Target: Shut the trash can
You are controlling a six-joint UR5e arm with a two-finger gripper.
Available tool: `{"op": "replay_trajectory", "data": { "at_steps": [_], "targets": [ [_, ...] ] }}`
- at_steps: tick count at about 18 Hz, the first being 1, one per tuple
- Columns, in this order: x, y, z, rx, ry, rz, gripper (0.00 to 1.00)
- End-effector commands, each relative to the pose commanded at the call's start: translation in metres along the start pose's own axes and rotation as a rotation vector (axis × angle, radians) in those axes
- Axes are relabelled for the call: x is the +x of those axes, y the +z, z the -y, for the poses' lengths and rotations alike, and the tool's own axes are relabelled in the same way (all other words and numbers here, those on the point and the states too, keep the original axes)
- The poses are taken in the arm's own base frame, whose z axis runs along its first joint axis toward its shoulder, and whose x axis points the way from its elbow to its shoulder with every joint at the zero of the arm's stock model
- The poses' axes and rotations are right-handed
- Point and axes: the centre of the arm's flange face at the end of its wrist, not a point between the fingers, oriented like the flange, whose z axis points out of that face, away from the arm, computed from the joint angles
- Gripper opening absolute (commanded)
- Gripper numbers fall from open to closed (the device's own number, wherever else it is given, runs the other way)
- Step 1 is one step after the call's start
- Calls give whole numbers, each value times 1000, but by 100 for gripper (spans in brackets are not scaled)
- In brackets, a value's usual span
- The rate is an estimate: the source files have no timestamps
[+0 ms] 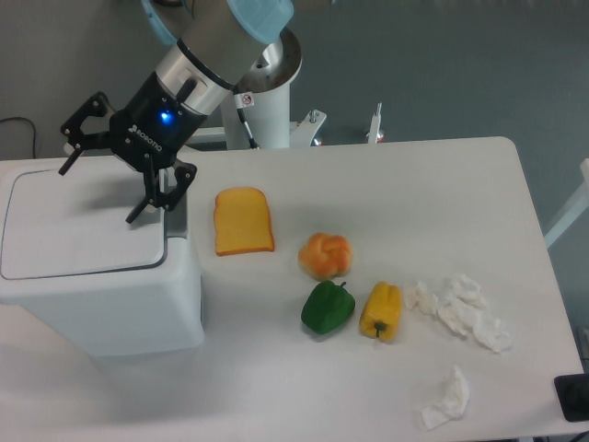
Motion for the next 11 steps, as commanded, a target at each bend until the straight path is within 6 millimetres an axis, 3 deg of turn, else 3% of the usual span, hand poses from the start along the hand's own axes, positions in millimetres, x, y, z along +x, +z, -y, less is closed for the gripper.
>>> {"op": "replay_trajectory", "data": {
  "at_steps": [11],
  "targets": [
    [-2,-5,-3,5,-11,8,100]
  ]
}}
